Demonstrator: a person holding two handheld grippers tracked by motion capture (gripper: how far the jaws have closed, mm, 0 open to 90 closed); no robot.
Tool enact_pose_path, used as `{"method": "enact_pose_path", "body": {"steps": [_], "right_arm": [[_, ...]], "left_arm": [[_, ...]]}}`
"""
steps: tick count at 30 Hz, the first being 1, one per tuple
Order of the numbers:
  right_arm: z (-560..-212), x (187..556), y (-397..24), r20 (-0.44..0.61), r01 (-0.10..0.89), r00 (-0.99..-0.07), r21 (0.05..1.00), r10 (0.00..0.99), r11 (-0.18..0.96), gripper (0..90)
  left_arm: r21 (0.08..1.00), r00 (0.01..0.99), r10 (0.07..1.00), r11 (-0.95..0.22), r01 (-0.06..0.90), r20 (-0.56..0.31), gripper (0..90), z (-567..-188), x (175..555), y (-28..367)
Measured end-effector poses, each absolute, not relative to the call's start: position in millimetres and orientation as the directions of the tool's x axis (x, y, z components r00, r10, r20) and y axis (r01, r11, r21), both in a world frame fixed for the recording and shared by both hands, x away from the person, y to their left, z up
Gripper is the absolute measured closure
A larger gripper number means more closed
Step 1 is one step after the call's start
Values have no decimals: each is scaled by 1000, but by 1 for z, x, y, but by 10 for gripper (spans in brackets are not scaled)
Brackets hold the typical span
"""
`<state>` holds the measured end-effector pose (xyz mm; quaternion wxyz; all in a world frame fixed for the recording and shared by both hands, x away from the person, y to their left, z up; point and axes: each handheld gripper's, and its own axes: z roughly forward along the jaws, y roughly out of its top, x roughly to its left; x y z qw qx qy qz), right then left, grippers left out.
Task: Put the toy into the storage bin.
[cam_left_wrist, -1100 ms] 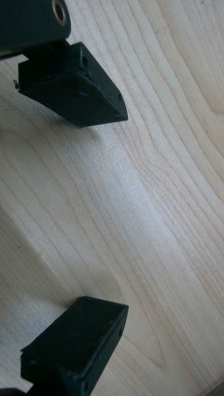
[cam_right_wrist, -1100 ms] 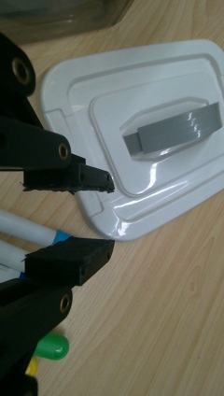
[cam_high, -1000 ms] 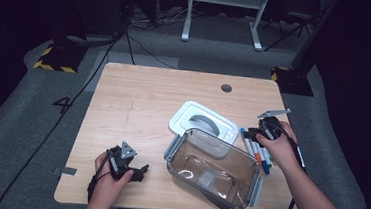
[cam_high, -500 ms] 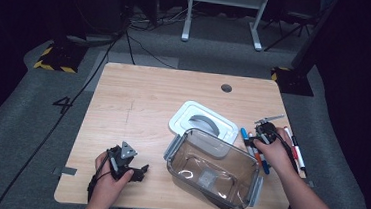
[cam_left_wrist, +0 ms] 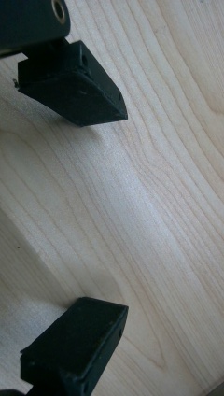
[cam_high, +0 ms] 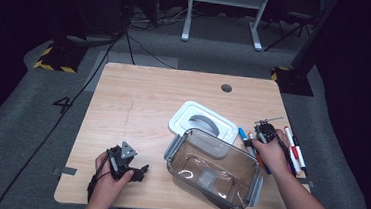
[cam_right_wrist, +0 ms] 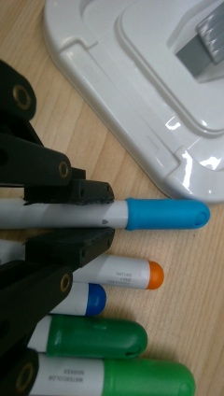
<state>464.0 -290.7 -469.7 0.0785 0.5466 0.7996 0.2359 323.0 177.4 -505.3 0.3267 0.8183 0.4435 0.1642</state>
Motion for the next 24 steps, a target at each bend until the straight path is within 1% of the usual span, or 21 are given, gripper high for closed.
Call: {"method": "enact_pose_path", "body": {"steps": [4, 6, 8, 9, 12, 16, 18, 20, 21, 24], "right_arm": [[-463, 462, -294, 148, 830, -377, 493, 914, 262, 773], [-452, 460, -296, 159, 814, -386, 522, 909, 254, 773], [-449, 459, -297, 164, 809, -392, 530, 905, 254, 773], [-439, 456, -298, 172, 800, -399, 545, 901, 250, 773], [-431, 454, -300, 172, 789, -405, 562, 898, 248, 773], [-413, 449, -302, 171, 759, -435, 599, 884, 257, 773], [-398, 444, -303, 167, 735, -463, 621, 871, 272, 773], [-395, 443, -303, 163, 729, -470, 626, 868, 277, 773], [-385, 440, -303, 165, 716, -485, 638, 859, 282, 774], [-376, 437, -302, 166, 704, -501, 649, 849, 288, 773]], "left_arm": [[680, 553, 833, -393, 618, -21, 84, -505, 323, 177], [679, 557, 830, -398, 617, -20, 76, -505, 324, 177], [679, 556, 831, -399, 617, -17, 72, -505, 324, 177], [678, 558, 830, -403, 615, -13, 71, -505, 325, 177], [678, 561, 827, -405, 613, -13, 69, -505, 325, 177], [677, 558, 830, -398, 619, -23, 66, -505, 325, 176], [677, 558, 829, -398, 619, -23, 64, -505, 325, 176], [677, 558, 829, -398, 619, -22, 64, -505, 325, 176], [677, 558, 830, -398, 619, -22, 64, -505, 325, 176], [677, 558, 830, -398, 619, -22, 64, -506, 325, 176]]}}
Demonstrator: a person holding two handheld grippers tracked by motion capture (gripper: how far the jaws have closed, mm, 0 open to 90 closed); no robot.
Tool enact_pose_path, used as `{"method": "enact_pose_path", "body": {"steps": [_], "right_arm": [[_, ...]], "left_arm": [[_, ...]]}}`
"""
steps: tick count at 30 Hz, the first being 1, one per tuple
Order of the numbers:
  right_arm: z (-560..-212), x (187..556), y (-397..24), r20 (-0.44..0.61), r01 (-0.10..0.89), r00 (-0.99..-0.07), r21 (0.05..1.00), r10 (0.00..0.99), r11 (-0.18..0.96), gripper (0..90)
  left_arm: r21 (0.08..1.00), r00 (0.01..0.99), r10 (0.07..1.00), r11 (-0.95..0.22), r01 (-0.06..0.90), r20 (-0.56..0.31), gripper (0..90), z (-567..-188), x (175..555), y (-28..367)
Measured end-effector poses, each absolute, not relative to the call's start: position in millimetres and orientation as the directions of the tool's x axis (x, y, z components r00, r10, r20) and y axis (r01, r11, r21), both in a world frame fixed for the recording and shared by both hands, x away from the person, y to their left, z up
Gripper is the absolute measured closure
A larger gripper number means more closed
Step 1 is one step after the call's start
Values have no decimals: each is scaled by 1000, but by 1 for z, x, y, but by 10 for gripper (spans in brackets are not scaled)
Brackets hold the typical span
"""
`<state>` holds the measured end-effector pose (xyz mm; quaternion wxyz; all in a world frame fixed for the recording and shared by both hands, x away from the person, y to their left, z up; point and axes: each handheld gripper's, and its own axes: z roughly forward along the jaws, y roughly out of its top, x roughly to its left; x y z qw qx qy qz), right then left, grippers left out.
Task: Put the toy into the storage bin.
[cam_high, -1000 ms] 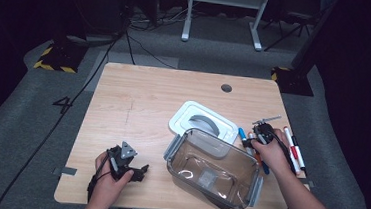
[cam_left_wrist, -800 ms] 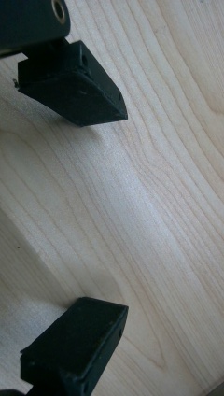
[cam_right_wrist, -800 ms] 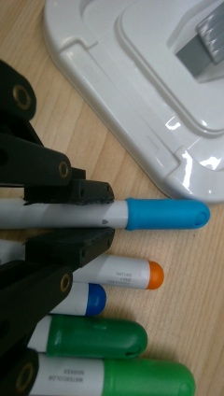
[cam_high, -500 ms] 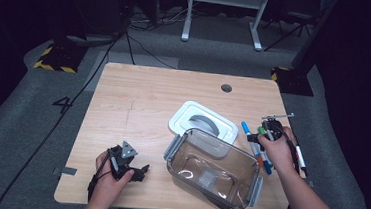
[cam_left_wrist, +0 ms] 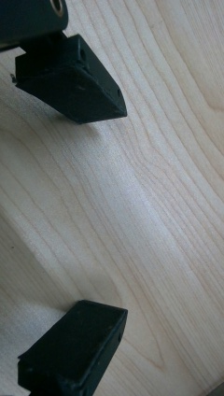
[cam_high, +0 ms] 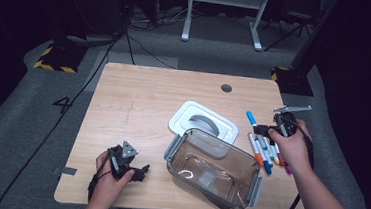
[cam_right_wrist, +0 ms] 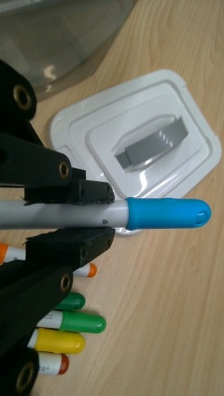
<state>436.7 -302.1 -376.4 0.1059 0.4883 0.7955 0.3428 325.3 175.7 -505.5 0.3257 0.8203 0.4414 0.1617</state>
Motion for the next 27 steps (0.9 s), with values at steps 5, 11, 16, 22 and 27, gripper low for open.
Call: {"method": "enact_pose_path", "body": {"steps": [5, 11, 16, 22, 27], "right_arm": [[-346, 424, -291, 152, 654, -561, 684, 814, 323, 773], [-325, 407, -274, 105, 597, -626, 701, 773, 389, 773], [-309, 386, -256, 90, 552, -691, 707, 718, 442, 773], [-305, 372, -238, 99, 524, -742, 703, 663, 481, 773], [-305, 360, -221, 117, 497, -792, 695, 600, 520, 773]], "left_arm": [[677, 558, 830, -398, 619, -22, 64, -505, 325, 176], [676, 558, 829, -399, 619, -22, 63, -506, 326, 176], [672, 564, 825, -406, 620, -22, 38, -506, 329, 174], [665, 566, 824, -410, 624, -22, 19, -506, 331, 173], [662, 572, 820, -421, 620, -15, 0, -506, 334, 172]]}}
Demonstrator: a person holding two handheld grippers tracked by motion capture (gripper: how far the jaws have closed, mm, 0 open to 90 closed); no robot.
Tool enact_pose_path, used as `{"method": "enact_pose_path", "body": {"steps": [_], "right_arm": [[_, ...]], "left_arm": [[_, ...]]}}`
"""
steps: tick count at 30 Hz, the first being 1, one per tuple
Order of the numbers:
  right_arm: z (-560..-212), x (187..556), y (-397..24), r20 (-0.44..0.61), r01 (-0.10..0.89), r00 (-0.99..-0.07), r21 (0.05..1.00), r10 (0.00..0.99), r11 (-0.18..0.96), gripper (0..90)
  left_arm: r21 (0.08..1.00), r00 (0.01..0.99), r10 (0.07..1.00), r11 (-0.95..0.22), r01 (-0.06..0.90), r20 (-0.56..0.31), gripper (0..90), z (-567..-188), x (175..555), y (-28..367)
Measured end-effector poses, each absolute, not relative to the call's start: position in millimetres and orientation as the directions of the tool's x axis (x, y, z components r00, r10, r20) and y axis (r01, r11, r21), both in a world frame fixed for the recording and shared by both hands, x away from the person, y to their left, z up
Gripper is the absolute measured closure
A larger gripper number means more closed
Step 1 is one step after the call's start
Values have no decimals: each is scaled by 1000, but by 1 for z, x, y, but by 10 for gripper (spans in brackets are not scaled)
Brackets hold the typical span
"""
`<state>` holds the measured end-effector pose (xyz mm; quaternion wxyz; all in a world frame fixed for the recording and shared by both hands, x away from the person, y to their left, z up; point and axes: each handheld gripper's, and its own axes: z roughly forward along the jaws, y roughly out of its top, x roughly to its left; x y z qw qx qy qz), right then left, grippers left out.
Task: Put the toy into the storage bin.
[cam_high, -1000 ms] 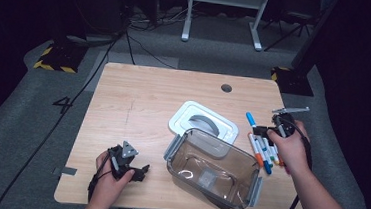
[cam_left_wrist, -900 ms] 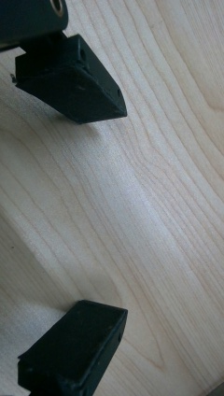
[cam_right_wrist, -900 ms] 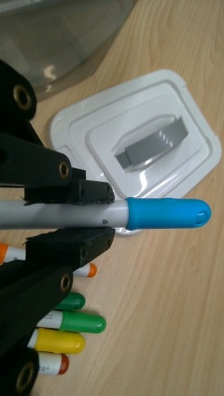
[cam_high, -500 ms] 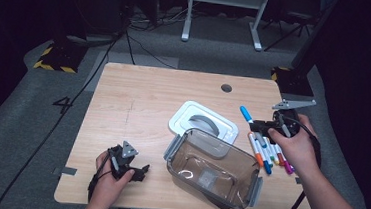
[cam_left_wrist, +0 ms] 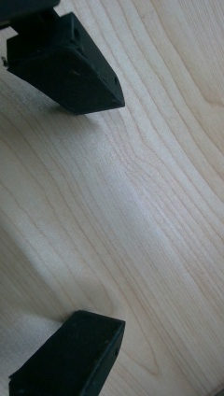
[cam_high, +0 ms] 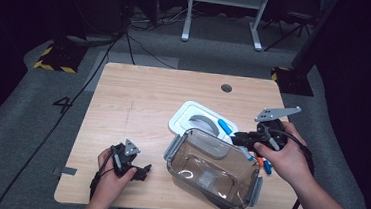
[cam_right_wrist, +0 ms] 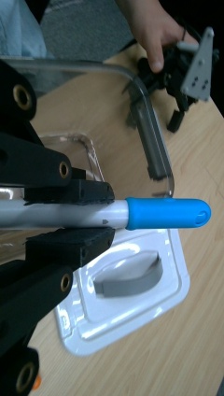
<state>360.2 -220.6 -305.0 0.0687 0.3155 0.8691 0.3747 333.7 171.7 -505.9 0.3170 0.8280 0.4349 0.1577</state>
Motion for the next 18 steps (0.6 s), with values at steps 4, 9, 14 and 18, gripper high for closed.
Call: {"method": "enact_pose_path", "body": {"steps": [4, 9, 14, 18], "right_arm": [[-309, 354, -207, 111, 467, -826, 683, 552, 562, 773], [-319, 348, -186, 138, 450, -865, 641, 483, 622, 773], [-325, 343, -172, 140, 434, -882, 614, 451, 659, 773], [-335, 340, -156, 146, 420, -899, 560, 414, 714, 773]], "left_arm": [[662, 572, 820, -421, 620, -15, 0, -506, 334, 171], [661, 572, 820, -421, 620, -14, 0, -506, 334, 171], [661, 573, 820, -423, 619, -12, 0, -506, 334, 172], [661, 572, 820, -421, 621, -14, 0, -506, 334, 171]]}}
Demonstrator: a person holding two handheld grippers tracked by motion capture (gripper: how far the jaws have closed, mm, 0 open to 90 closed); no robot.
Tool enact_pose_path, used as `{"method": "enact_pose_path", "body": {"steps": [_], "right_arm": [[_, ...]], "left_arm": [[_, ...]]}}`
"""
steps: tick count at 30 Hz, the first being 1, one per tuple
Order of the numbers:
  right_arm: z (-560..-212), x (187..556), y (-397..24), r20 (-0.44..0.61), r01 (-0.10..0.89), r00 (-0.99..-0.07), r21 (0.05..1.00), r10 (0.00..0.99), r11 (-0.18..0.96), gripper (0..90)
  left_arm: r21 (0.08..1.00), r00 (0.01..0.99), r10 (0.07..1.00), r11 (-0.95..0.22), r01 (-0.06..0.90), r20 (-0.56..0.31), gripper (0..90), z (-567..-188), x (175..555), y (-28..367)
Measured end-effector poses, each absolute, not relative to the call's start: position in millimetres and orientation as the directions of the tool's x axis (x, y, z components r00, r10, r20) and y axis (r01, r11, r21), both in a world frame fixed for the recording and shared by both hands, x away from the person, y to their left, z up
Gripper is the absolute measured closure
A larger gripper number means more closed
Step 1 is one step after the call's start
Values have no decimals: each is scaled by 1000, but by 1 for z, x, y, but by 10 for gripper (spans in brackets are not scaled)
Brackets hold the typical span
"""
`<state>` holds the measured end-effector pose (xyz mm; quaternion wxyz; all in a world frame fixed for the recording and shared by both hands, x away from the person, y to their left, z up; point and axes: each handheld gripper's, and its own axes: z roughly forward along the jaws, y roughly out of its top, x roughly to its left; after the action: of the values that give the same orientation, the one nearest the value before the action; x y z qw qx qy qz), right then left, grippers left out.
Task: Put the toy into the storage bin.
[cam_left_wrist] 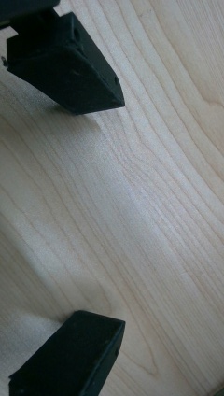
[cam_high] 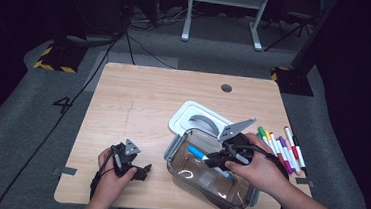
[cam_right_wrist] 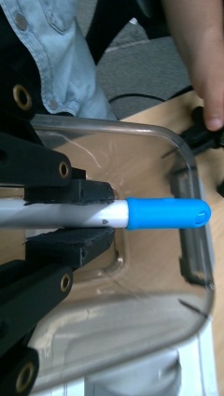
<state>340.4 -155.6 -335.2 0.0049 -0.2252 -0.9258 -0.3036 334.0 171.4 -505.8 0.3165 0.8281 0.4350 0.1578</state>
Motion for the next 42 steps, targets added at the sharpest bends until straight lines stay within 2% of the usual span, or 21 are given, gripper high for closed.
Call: {"method": "enact_pose_path", "body": {"steps": [16, 42], "right_arm": [[-372, 345, -121, 174, 431, -902, 371, 394, 822, 773], [-432, 355, -100, 249, 457, -880, 217, 404, 863, 772]], "left_arm": [[662, 572, 820, -421, 620, -15, 0, -506, 334, 171], [661, 572, 820, -421, 620, -13, 0, -506, 334, 171]]}}
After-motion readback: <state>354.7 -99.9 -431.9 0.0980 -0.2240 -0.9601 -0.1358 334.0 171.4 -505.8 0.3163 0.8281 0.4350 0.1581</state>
